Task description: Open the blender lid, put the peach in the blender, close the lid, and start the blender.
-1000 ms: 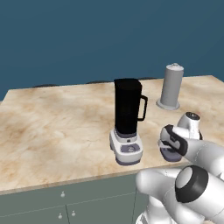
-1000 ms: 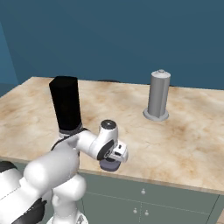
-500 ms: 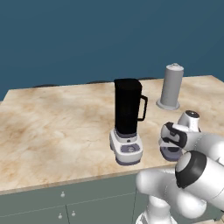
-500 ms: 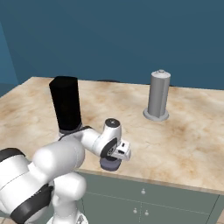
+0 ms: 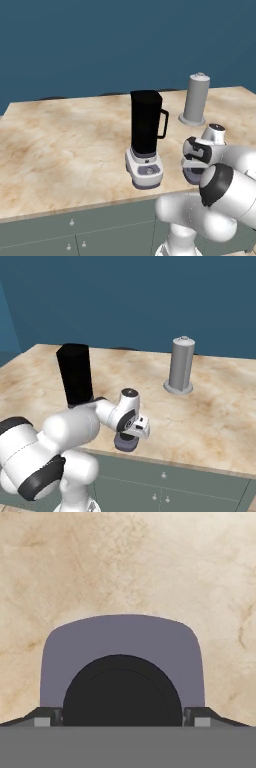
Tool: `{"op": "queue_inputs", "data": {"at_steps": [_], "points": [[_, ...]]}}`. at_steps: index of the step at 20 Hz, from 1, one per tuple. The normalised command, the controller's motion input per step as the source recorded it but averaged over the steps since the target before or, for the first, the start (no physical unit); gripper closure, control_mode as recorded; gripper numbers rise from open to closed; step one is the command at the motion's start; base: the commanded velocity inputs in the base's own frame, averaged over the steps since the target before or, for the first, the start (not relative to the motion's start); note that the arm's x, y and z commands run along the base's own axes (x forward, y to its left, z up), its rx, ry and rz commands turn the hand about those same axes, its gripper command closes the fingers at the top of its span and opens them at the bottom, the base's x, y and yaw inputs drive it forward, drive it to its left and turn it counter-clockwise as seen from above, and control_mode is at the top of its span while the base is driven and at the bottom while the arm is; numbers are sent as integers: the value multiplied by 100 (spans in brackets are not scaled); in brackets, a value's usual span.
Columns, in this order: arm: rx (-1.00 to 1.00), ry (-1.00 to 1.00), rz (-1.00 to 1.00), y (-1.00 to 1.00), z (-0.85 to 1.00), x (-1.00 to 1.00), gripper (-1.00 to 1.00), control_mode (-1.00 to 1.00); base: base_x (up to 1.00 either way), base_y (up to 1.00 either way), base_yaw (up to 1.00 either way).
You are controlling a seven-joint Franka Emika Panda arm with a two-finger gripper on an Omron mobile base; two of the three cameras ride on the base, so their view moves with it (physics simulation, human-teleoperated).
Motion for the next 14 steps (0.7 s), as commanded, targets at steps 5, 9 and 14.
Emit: {"op": "queue_inputs", "data": {"at_steps": [5, 9, 14], "points": [[0, 6, 4, 6, -80, -24, 100, -100, 0, 0, 0], [0, 3, 1, 3, -55, -39, 100, -100, 0, 0, 0], [1, 0, 0, 6, -17, -37, 100, -100, 0, 0, 0]]}}
